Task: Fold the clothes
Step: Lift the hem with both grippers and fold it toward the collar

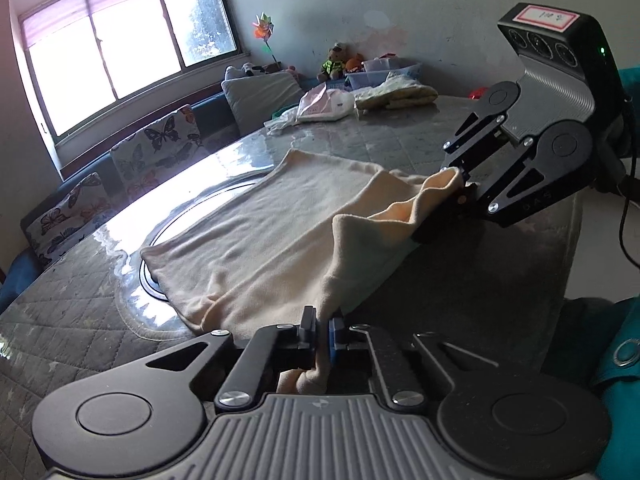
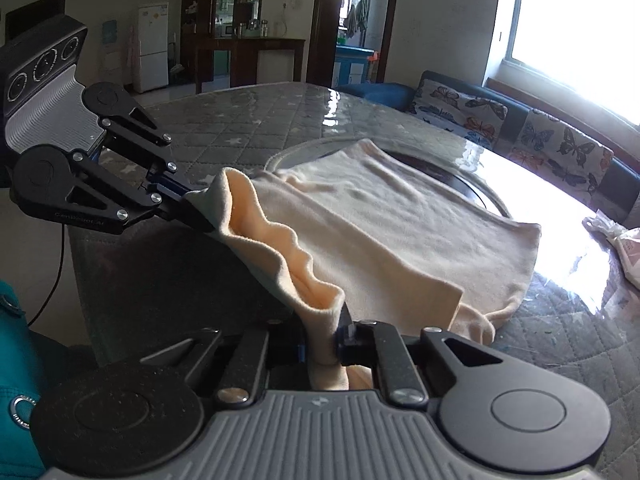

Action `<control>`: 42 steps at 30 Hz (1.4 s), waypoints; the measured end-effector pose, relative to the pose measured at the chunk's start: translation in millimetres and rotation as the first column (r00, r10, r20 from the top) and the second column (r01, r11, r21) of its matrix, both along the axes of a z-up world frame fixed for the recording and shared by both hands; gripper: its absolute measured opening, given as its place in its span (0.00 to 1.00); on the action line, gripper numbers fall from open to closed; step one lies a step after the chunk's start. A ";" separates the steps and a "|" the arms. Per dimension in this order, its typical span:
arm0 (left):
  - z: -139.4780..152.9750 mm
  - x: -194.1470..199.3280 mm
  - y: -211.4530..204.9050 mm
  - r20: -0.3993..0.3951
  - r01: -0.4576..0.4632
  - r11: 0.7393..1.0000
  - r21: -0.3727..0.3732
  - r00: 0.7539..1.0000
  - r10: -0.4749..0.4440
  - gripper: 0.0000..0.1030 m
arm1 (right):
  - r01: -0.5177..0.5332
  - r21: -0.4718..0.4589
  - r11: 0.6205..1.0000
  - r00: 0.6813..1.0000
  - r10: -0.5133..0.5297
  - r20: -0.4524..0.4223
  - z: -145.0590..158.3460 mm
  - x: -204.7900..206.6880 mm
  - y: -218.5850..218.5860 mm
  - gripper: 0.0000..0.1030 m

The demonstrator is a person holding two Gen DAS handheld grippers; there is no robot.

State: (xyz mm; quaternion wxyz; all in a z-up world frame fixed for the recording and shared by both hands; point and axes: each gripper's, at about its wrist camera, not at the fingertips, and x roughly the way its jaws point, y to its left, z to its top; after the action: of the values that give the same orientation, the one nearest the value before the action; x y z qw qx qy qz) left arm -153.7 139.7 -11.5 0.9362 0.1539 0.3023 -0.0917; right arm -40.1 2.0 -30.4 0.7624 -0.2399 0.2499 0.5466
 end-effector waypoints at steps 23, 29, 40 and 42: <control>56.4 -64.5 -14.5 0.049 0.061 0.995 -0.085 0.997 -0.057 0.06 | -0.162 -0.047 0.986 0.986 0.163 0.022 76.8 -61.9 -36.5 0.08; 64.6 -19.6 14.3 0.068 0.023 0.994 -0.109 0.998 -0.015 0.06 | -0.173 -0.065 0.983 0.984 0.175 0.034 93.8 -23.9 -13.1 0.08; 28.2 86.1 78.7 -0.044 -0.134 0.976 -0.171 0.991 0.129 0.06 | -0.191 -0.136 0.972 0.981 0.192 -0.008 70.9 90.6 74.0 0.08; 13.4 98.3 87.5 -0.082 -0.169 0.970 -0.174 0.984 0.157 0.07 | -0.165 -0.136 0.977 0.986 0.162 -0.030 54.1 106.2 86.1 0.12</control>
State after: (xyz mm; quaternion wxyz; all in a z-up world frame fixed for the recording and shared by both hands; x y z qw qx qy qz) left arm -55.4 227.2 1.9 0.9399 0.0402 0.3359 -0.0466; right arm 66.1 88.1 23.7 0.6942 -0.3067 0.2735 0.5910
